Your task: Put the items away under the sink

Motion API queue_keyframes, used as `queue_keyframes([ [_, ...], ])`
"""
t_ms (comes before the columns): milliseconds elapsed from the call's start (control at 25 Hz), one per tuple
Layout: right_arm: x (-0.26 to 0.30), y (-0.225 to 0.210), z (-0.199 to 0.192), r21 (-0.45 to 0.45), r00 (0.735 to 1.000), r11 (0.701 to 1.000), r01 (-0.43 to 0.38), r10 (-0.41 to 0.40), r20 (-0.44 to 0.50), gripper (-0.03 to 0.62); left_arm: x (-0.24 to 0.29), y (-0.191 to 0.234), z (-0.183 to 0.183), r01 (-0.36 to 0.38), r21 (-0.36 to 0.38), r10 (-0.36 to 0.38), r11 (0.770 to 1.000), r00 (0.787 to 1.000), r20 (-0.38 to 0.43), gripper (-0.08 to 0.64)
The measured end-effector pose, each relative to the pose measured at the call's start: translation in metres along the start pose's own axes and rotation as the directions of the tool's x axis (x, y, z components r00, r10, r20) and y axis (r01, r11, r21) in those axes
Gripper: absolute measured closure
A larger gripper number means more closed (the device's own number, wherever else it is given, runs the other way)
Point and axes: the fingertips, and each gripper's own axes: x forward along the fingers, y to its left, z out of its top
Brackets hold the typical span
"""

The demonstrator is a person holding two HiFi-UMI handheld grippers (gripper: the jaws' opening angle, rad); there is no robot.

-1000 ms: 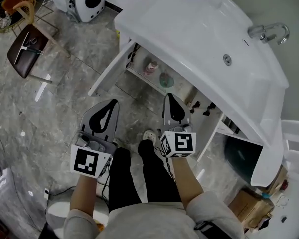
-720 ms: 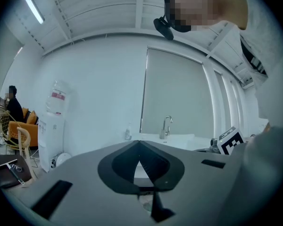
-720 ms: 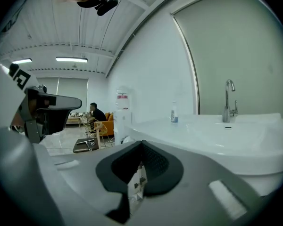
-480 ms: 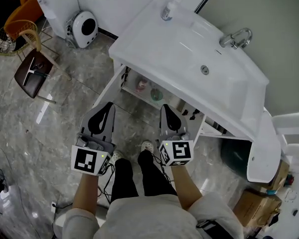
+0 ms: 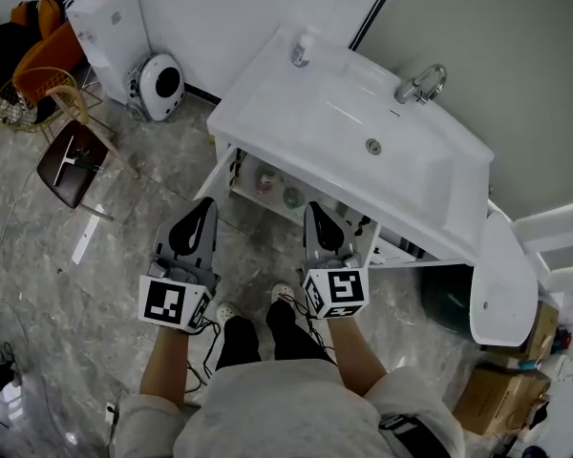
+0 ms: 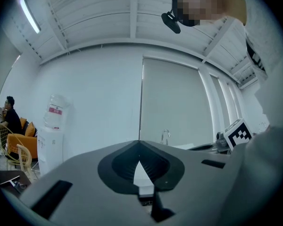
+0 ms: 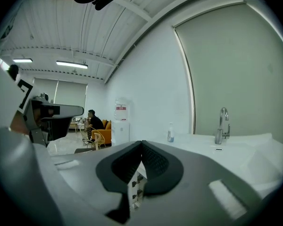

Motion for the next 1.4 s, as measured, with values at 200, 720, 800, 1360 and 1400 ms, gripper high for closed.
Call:
queue_keyframes([
  [200, -0.011, 0.003, 0.019, -0.017, 1.0, 1.0, 0.003, -0.003, 0.014, 0.581, -0.006, -0.003, 0.019, 0.002, 0.007, -0.002, 1.0, 1.0, 0.022, 0.552],
  [720, -0.036, -0.01, 0.082, -0.038, 0.99, 0.999, 0.038, -0.032, 0.136, 0.581, -0.007, -0.013, 0.061, 0.017, 0.039, -0.02, 0.999, 0.996, 0.084, 0.552],
  [800, -0.041, -0.014, 0.087, -0.031, 0.988, 0.998, 0.051, -0.046, 0.148, 0.581, -0.007, -0.017, 0.066, 0.023, 0.044, -0.027, 0.999, 0.995, 0.094, 0.552],
  [1360, -0.065, -0.019, 0.108, -0.035, 0.975, 0.993, 0.115, -0.106, 0.196, 0.581, -0.013, -0.028, 0.082, 0.051, 0.055, -0.057, 0.997, 0.99, 0.132, 0.552],
  [1400, -0.065, -0.019, 0.108, -0.037, 0.974, 0.992, 0.12, -0.11, 0.197, 0.581, -0.014, -0.028, 0.082, 0.052, 0.055, -0.059, 0.997, 0.989, 0.133, 0.552],
])
